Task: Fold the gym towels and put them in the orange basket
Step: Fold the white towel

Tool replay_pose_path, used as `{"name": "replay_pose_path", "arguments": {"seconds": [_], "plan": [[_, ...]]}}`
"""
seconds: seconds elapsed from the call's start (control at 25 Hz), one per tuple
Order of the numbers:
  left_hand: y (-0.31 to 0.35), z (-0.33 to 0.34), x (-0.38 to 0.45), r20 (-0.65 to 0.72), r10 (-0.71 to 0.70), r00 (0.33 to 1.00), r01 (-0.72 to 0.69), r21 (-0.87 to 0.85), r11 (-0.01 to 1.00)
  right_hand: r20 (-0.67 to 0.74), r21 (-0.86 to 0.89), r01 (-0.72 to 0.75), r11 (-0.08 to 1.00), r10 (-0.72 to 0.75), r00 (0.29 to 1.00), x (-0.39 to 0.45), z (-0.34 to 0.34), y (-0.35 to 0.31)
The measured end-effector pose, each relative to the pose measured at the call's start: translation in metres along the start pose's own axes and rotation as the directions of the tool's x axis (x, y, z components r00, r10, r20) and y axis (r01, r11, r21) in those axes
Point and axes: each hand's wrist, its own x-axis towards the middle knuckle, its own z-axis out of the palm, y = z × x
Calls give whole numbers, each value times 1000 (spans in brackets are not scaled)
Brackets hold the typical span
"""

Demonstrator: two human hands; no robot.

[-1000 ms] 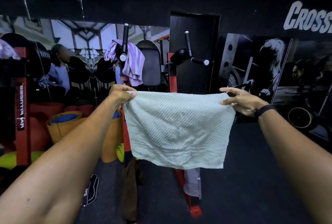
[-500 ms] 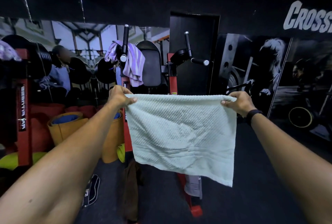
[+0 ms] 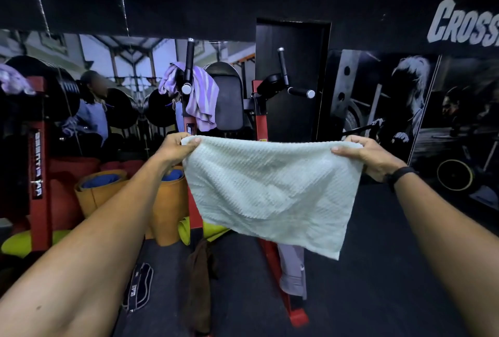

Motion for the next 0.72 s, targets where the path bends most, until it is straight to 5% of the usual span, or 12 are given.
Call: {"name": "replay_pose_path", "arguments": {"seconds": [0.12, 0.2, 0.28, 0.44, 0.72], "plan": [[4, 11, 4, -89, 19, 996, -13, 64, 998, -290, -469, 29, 883, -185, 939, 10, 22, -1], [15, 28, 3, -149, 20, 989, -3, 117, 993, -364, -578, -21, 816, -234, 902, 13, 46, -10], [33, 50, -1, -133, 44, 990, -27, 128, 991, -351, -517, -38, 855, -171, 920, 16, 65, -20], [55, 95, -6, 28, 137, 990, -140, 169, 976, -92, -69, -24, 997, 18, 996, 11, 104, -44], [61, 120, -22, 401, 149, 904, -177, 35, 983, 174, -15, -18, 1000, 21, 984, 11, 127, -67]]}}
